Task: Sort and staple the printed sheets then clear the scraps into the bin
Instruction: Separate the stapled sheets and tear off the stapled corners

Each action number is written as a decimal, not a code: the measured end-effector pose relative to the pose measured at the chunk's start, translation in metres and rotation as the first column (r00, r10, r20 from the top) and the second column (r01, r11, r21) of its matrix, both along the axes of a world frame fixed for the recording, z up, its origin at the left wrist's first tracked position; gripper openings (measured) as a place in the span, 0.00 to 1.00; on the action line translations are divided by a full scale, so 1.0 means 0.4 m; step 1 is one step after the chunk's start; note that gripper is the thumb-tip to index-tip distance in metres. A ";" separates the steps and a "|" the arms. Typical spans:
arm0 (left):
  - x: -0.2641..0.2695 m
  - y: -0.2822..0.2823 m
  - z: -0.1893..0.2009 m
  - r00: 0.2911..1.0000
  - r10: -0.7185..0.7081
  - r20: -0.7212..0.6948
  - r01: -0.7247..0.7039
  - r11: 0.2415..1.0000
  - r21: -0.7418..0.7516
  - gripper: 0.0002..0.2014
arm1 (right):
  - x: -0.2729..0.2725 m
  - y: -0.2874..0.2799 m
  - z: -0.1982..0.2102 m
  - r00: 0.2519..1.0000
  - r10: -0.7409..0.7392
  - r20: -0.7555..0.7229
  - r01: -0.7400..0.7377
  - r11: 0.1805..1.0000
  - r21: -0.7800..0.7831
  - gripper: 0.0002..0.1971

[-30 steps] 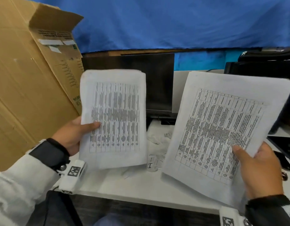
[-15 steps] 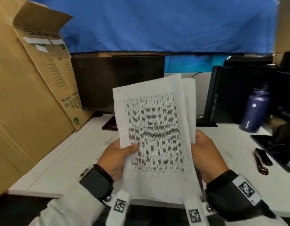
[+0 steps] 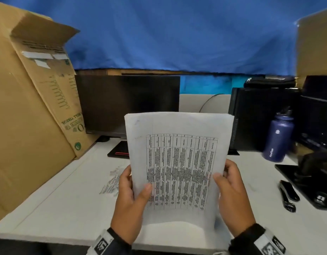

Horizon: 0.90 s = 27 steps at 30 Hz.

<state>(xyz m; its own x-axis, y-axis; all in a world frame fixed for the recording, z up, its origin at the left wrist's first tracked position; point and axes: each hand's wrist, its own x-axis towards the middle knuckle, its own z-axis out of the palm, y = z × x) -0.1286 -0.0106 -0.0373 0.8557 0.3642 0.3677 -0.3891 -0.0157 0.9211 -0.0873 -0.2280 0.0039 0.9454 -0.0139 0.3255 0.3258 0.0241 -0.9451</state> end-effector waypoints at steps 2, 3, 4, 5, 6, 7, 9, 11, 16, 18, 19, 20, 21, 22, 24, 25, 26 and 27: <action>0.001 -0.009 0.016 0.999 -0.004 0.048 0.006 0.998 -0.056 0.31 | 0.001 0.004 0.017 0.999 -0.007 0.038 0.007 1.000 0.017 0.16; 0.000 -0.014 0.031 0.998 0.005 0.064 -0.002 0.999 -0.046 0.27 | 0.001 0.007 0.031 0.998 -0.010 0.060 0.009 1.000 0.024 0.18; -0.002 -0.019 0.049 0.997 0.025 0.072 -0.024 1.000 -0.015 0.22 | 0.002 0.012 0.046 0.996 -0.016 0.085 0.014 1.000 0.025 0.20; -0.002 -0.021 0.069 0.996 0.051 0.079 -0.054 0.998 0.031 0.19 | 0.004 0.015 0.064 0.993 -0.027 0.114 0.025 1.000 0.018 0.22; -0.002 -0.022 0.093 0.993 0.074 0.090 -0.081 0.994 0.077 0.18 | 0.008 0.015 0.082 0.988 -0.041 0.149 0.041 0.999 -0.002 0.27; -0.002 -0.022 0.118 0.991 0.088 0.102 -0.099 0.989 0.107 0.19 | 0.014 0.013 0.102 0.980 -0.059 0.189 0.065 0.998 -0.027 0.32; 0.003 -0.019 0.168 0.989 0.092 0.114 -0.105 0.988 0.115 0.21 | 0.027 0.007 0.147 0.960 -0.082 0.269 0.106 0.991 -0.076 0.42; 0.005 -0.012 0.220 0.992 0.078 0.098 -0.087 0.991 0.097 0.22 | 0.041 0.003 0.190 0.947 -0.058 0.317 0.107 0.985 -0.139 0.47; 0.011 0.006 0.308 0.994 0.090 0.055 -0.093 0.994 0.060 0.13 | 0.047 0.007 0.248 0.942 0.010 0.335 0.085 0.959 -0.270 0.33; 0.013 0.005 0.303 0.994 0.109 0.031 -0.111 0.992 0.063 0.11 | 0.046 0.009 0.240 0.944 -0.011 0.329 0.103 0.960 -0.262 0.30; 0.014 0.002 0.294 0.993 0.116 0.017 -0.117 0.991 0.070 0.10 | 0.048 0.010 0.231 0.943 -0.030 0.331 0.114 0.965 -0.236 0.30; 0.014 -0.002 0.278 0.993 0.121 0.000 -0.121 0.989 0.079 0.10 | 0.051 0.010 0.220 0.946 -0.047 0.320 0.112 0.976 -0.188 0.31; 0.014 -0.005 0.257 0.992 0.125 -0.018 -0.123 0.989 0.085 0.10 | 0.053 0.010 0.207 0.955 -0.049 0.294 0.092 0.987 -0.134 0.31; 0.013 -0.007 0.232 0.991 0.125 -0.039 -0.121 0.989 0.088 0.11 | 0.053 0.012 0.193 0.965 -0.038 0.260 0.066 0.993 -0.100 0.30; 0.006 -0.011 0.174 0.987 0.122 -0.101 -0.111 0.988 0.104 0.16 | 0.042 0.019 0.161 0.986 -0.015 0.168 0.031 0.995 -0.095 0.24; 0.003 -0.010 0.139 0.982 0.123 -0.144 -0.106 0.987 0.118 0.17 | 0.038 0.022 0.138 0.993 -0.010 0.117 0.022 0.995 -0.101 0.21; 0.000 -0.008 0.102 0.973 0.124 -0.196 -0.099 0.986 0.133 0.19 | 0.033 0.025 0.112 0.997 -0.005 0.077 0.014 0.994 -0.107 0.21; -0.003 -0.007 0.068 0.962 0.126 -0.244 -0.092 0.985 0.147 0.20 | 0.030 0.028 0.084 0.999 -0.004 0.047 0.010 0.993 -0.114 0.21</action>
<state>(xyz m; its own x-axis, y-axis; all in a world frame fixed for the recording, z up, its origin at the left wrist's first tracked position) -0.1299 -0.0133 -0.0099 0.8845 0.4228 0.1971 -0.1342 -0.1739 0.9756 -0.0752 -0.2168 0.0376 0.9292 0.0194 0.3691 0.3693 -0.0851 -0.9254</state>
